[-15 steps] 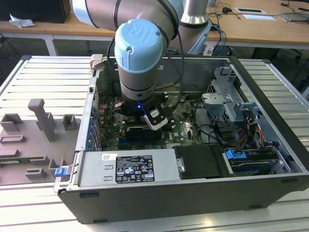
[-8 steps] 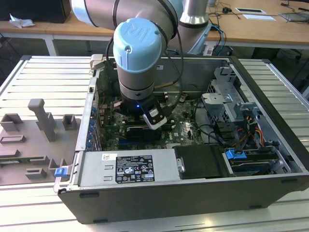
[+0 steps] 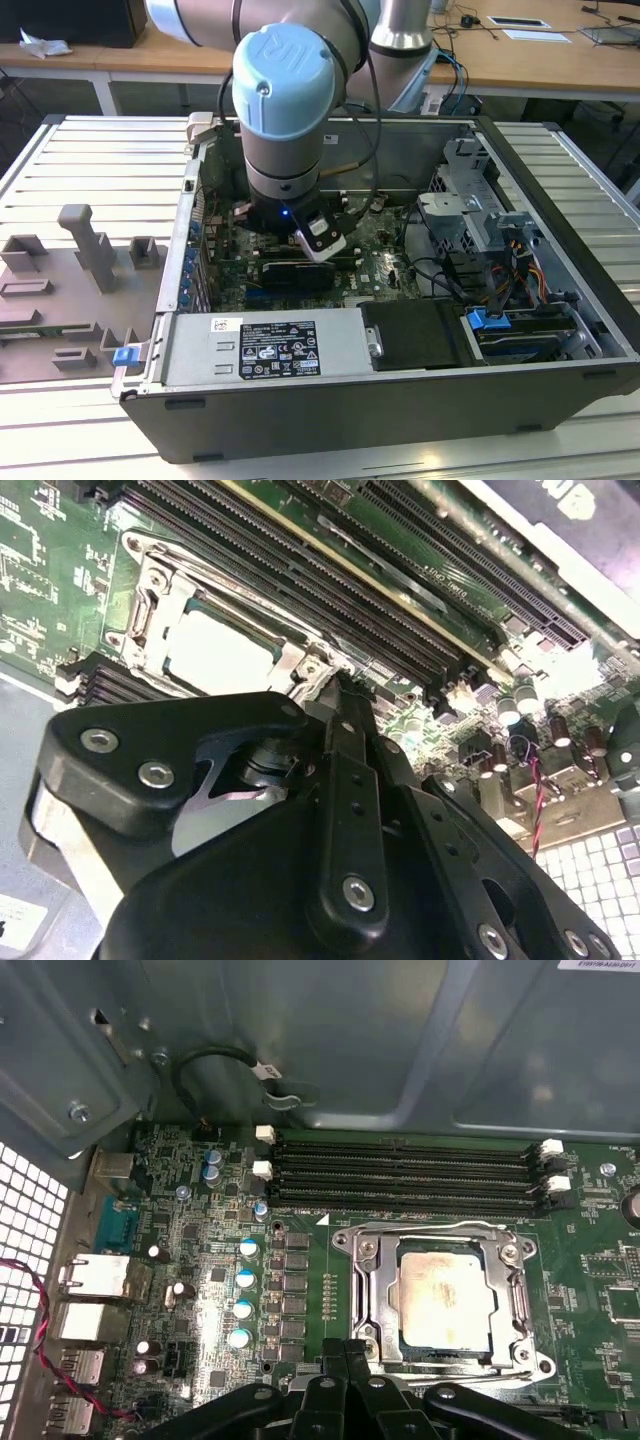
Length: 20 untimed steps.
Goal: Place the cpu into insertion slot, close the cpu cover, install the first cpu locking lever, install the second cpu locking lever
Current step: 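Install the second cpu locking lever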
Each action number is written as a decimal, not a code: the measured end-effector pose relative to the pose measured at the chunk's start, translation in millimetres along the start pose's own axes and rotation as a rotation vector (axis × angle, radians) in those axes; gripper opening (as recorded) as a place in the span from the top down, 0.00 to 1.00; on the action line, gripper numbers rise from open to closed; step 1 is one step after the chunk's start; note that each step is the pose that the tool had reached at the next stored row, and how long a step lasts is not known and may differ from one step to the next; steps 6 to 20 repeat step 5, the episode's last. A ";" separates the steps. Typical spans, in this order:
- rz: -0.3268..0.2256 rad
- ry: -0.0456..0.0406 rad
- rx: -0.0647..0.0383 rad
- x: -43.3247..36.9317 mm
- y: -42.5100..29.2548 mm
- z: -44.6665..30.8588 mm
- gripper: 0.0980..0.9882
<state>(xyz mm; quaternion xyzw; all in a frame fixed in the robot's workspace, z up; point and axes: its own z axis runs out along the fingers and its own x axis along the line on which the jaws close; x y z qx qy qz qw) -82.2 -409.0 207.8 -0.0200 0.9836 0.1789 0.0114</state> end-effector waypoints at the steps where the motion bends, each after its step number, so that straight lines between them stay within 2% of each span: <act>1: 0.000 0.0001 0.000 0.0 0.4 -1.2 0.99; 5: 0.000 0.0001 0.000 -0.2 2.5 -6.7 0.99; 20: 0.000 0.0001 0.000 -0.2 2.5 -6.7 0.99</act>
